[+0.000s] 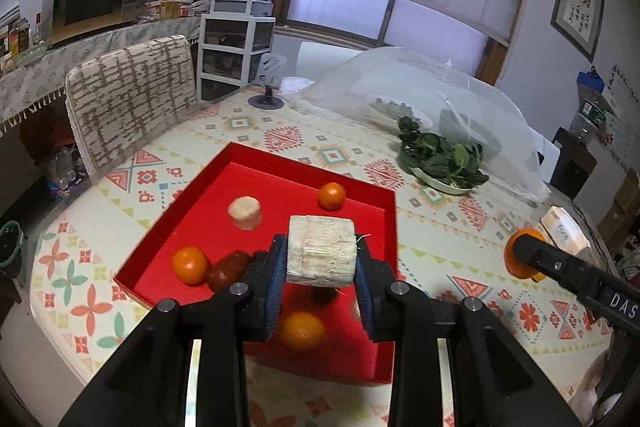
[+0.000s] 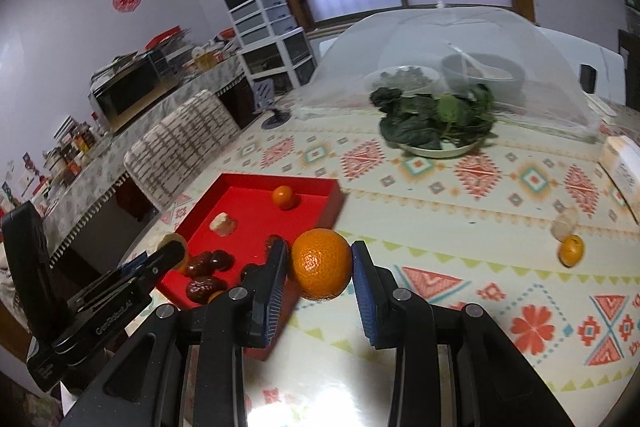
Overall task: Organize fruits
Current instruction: 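Carry the yam chunk and orange into the red tray and release them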
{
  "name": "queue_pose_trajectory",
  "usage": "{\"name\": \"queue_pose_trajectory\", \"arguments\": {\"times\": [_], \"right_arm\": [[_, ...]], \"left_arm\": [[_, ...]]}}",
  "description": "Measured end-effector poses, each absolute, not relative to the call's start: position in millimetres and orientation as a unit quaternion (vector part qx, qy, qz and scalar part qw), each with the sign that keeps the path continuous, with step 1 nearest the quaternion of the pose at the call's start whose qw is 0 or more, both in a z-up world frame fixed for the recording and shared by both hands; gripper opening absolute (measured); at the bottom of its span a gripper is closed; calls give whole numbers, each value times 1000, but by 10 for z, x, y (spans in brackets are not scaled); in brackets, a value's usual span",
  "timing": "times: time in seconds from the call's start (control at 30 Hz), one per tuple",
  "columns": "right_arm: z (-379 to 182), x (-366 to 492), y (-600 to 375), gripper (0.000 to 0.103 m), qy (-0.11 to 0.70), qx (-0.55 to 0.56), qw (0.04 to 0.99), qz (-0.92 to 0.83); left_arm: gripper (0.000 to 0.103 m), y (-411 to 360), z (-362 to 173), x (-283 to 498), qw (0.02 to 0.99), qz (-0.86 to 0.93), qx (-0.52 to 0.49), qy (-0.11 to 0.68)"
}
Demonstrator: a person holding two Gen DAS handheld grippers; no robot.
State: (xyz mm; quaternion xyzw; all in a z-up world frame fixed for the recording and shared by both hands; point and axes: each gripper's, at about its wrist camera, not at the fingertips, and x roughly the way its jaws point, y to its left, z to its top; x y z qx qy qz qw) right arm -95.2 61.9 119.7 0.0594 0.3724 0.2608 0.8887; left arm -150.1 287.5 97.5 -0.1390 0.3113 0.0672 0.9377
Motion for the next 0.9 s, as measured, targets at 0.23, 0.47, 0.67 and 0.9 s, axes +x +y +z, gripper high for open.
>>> {"name": "queue_pose_trajectory", "arguments": {"times": [0.23, 0.47, 0.67, 0.9], "right_arm": [[1126, -825, 918, 35, 383, 48, 880, 276], [996, -695, 1126, 35, 399, 42, 869, 289], [875, -611, 1320, 35, 413, 36, 858, 303], [745, -521, 1610, 35, 427, 24, 844, 323]], "left_arm": [[30, 3072, 1034, -1362, 939, 86, -123, 309], [30, 3229, 996, -1157, 936, 105, -102, 319], [30, 3316, 952, -940, 934, 114, -82, 329], [30, 3445, 853, -696, 928, 119, -80, 345]]}}
